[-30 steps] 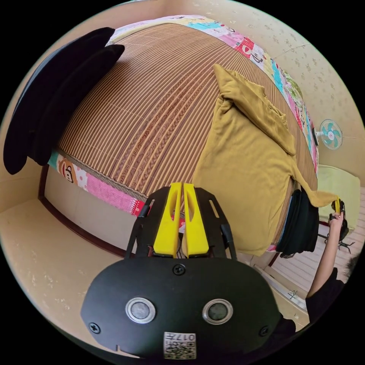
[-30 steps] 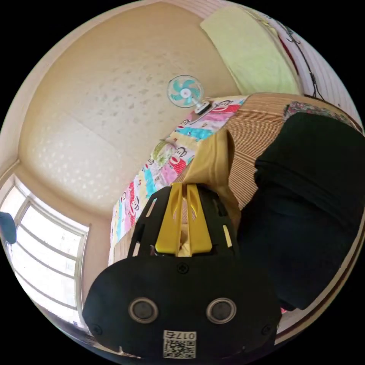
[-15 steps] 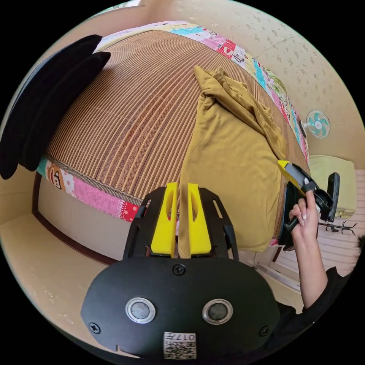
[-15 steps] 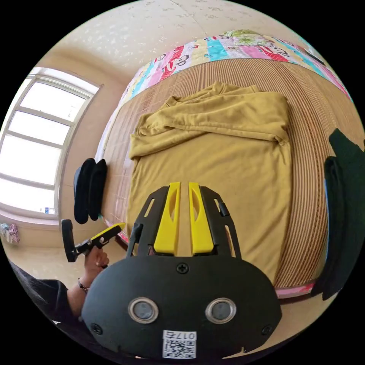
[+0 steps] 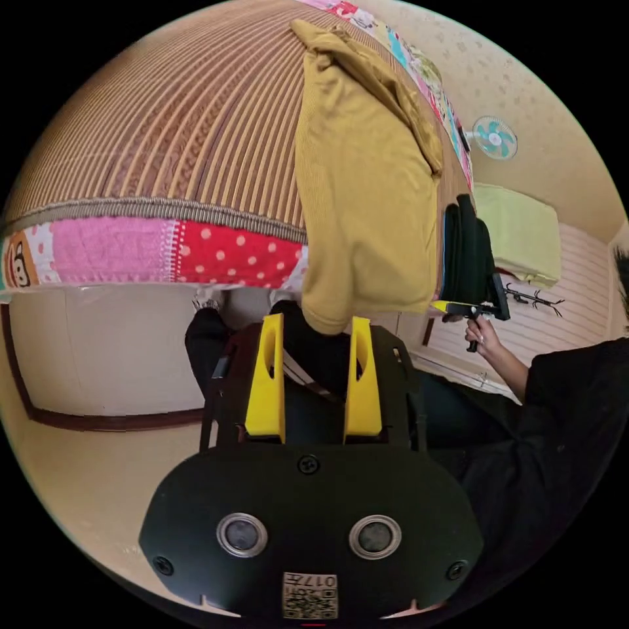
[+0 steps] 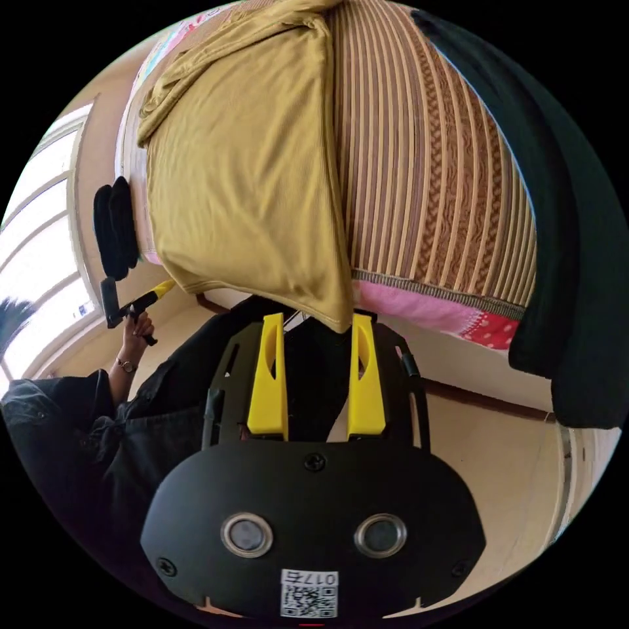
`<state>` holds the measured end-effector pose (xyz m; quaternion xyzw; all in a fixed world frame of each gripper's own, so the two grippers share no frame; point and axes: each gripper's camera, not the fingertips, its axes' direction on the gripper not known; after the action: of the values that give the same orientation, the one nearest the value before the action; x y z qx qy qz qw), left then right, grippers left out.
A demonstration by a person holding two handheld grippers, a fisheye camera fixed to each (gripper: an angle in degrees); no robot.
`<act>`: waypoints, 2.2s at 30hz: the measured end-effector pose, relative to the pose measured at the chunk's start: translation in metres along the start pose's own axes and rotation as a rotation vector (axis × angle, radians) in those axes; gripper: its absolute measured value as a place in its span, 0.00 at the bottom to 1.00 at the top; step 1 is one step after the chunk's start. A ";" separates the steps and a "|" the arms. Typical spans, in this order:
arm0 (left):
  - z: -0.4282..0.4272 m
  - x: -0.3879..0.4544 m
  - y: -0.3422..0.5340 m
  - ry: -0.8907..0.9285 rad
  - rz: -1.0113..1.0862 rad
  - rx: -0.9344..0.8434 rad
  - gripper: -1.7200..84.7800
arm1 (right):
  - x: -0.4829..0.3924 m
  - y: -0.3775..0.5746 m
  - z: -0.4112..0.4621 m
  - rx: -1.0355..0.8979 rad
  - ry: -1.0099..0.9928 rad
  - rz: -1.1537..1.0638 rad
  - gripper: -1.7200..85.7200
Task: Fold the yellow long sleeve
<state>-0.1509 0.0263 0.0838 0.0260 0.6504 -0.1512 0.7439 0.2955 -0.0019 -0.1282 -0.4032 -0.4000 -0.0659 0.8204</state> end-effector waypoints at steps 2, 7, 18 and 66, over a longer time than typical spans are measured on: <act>0.000 -0.009 -0.006 -0.044 0.029 -0.019 0.21 | 0.022 -0.005 0.005 -0.037 -0.022 0.018 0.20; 0.009 -0.026 -0.058 0.061 0.146 -0.160 0.21 | 0.062 -0.029 -0.009 -0.004 -0.217 -0.015 0.17; -0.084 -0.023 0.014 0.461 0.151 -0.153 0.02 | 0.099 0.068 -0.101 0.049 -0.553 -0.183 0.06; -0.159 0.080 -0.402 0.229 -0.045 0.579 0.06 | -0.082 -0.181 -0.144 0.757 0.128 -0.046 0.11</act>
<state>-0.3990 -0.3344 0.0452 0.2396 0.6604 -0.3426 0.6238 0.2490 -0.2424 -0.1274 -0.0576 -0.3530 0.0433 0.9329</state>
